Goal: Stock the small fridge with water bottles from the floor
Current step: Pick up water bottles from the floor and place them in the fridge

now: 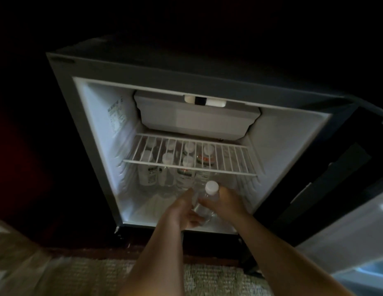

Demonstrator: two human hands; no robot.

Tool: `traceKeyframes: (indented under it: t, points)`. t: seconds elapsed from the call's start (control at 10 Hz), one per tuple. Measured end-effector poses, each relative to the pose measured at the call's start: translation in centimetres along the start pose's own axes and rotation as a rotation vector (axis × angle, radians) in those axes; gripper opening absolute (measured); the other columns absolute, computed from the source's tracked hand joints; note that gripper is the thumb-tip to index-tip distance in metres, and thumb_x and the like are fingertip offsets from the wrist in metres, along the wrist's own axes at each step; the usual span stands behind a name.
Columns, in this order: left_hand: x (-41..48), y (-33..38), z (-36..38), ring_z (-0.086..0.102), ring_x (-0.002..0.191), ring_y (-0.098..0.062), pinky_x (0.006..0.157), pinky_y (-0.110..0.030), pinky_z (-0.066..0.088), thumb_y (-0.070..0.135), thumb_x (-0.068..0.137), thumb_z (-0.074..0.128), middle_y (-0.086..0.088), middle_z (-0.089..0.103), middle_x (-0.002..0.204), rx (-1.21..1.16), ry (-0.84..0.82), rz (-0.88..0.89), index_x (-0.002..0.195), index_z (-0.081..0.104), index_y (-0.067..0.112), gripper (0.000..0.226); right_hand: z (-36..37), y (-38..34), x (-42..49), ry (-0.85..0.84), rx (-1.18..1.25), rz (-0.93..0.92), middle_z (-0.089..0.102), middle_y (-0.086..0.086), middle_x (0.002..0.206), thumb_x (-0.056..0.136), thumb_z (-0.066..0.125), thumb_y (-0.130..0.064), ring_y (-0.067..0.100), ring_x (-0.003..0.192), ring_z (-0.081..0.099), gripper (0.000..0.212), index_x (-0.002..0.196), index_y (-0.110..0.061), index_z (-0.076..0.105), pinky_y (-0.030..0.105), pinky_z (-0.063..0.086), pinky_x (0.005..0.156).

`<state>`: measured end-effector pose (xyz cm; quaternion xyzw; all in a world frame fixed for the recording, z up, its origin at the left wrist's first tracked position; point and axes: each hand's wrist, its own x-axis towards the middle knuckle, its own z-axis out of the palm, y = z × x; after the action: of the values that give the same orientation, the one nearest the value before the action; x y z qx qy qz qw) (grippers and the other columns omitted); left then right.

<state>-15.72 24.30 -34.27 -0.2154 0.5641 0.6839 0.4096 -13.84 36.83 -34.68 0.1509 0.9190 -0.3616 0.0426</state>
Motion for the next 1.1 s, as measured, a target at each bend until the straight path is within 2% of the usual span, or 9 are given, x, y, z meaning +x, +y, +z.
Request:
traceKeyframes:
  t: [0.1,0.2,0.3,0.4,0.5,0.6,0.8,0.9,1.1]
  points:
    - [1.0,-0.2,0.3,0.056,0.068,-0.028,0.059,-0.032,0.044,0.045,0.097,0.034,-0.018,0.055,0.097,-0.127,0.022,0.024,0.132,0.039,-0.002,0.059,0.2,0.2,0.4,0.03,0.029,-0.014,0.068,-0.001,0.11,0.076,0.073,-0.041,0.019,0.103,0.063,0.049,0.118,-0.022,0.059,0.025,0.046,0.078]
    - [2.5,-0.4,0.5,0.058,0.074,-0.026,0.065,-0.033,0.044,0.043,0.098,0.031,-0.019,0.057,0.101,-0.197,0.048,0.056,0.124,0.045,-0.003,0.055,0.6,0.3,1.4,0.087,0.061,-0.009,0.067,0.002,0.109,0.078,0.071,-0.038,0.02,0.101,0.063,0.047,0.119,-0.018,0.058,0.023,0.043,0.075]
    - [3.6,-0.2,0.9,0.051,0.068,-0.022,0.065,-0.03,0.04,0.041,0.097,0.033,-0.013,0.048,0.082,-0.257,0.101,0.073,0.08,0.048,0.003,0.045,1.1,0.3,2.4,0.113,0.119,-0.017,0.067,0.006,0.112,0.083,0.067,-0.034,0.023,0.101,0.063,0.045,0.122,-0.014,0.055,0.026,0.047,0.078]
    - [4.1,0.1,1.0,0.05,0.07,-0.019,0.065,-0.028,0.041,0.037,0.097,0.037,-0.011,0.048,0.083,-0.304,0.101,0.096,0.079,0.048,0.006,0.038,1.5,0.0,3.2,0.115,0.168,-0.025,0.067,0.011,0.113,0.086,0.065,-0.027,0.026,0.101,0.064,0.042,0.123,-0.012,0.053,0.039,0.054,0.085]
    - [4.8,0.1,0.8,0.053,0.077,-0.02,0.082,-0.032,0.043,0.037,0.096,0.041,-0.013,0.053,0.095,-0.342,0.077,0.114,0.097,0.052,0.001,0.038,1.9,0.0,4.1,0.126,0.176,-0.004,0.065,0.011,0.118,0.087,0.064,-0.028,0.026,0.107,0.062,0.041,0.122,-0.009,0.055,0.031,0.05,0.087]
    - [5.1,0.2,0.7,0.053,0.08,-0.019,0.084,-0.033,0.041,0.036,0.095,0.043,-0.012,0.054,0.091,-0.393,0.077,0.124,0.1,0.052,0.0,0.037,2.4,0.1,4.8,0.124,0.152,0.013,0.064,0.012,0.12,0.086,0.065,-0.028,0.026,0.111,0.06,0.043,0.122,-0.006,0.056,0.021,0.041,0.082]
    - [4.9,0.9,1.3,0.048,0.108,-0.023,0.089,-0.034,0.04,0.028,0.096,0.042,-0.012,0.044,0.124,-0.448,0.039,0.195,0.1,0.054,0.009,0.023,2.6,-0.2,5.3,0.102,0.128,0.034,0.059,0.013,0.128,0.09,0.059,-0.024,0.027,0.118,0.056,0.044,0.13,-0.005,0.05,0.02,0.039,0.082]
    - [4.8,0.9,1.6,0.037,0.136,-0.023,0.106,-0.034,0.033,0.03,0.098,0.04,-0.009,0.035,0.149,-0.345,0.039,0.191,0.138,0.039,0.009,0.045,2.3,0.3,5.1,0.016,0.186,0.051,0.056,0.013,0.132,0.093,0.054,-0.016,0.027,0.12,0.054,0.045,0.135,-0.007,0.041,0.019,0.037,0.084]
    - [3.9,0.6,0.9,0.042,0.132,-0.032,0.102,-0.035,0.04,0.031,0.099,0.036,-0.017,0.043,0.142,0.231,0.26,0.177,0.138,0.04,0.002,0.049,1.7,1.6,3.8,-0.113,0.026,0.132,0.057,0.015,0.13,0.094,0.05,-0.021,0.028,0.117,0.055,0.039,0.129,-0.002,0.048,0.026,0.043,0.088]
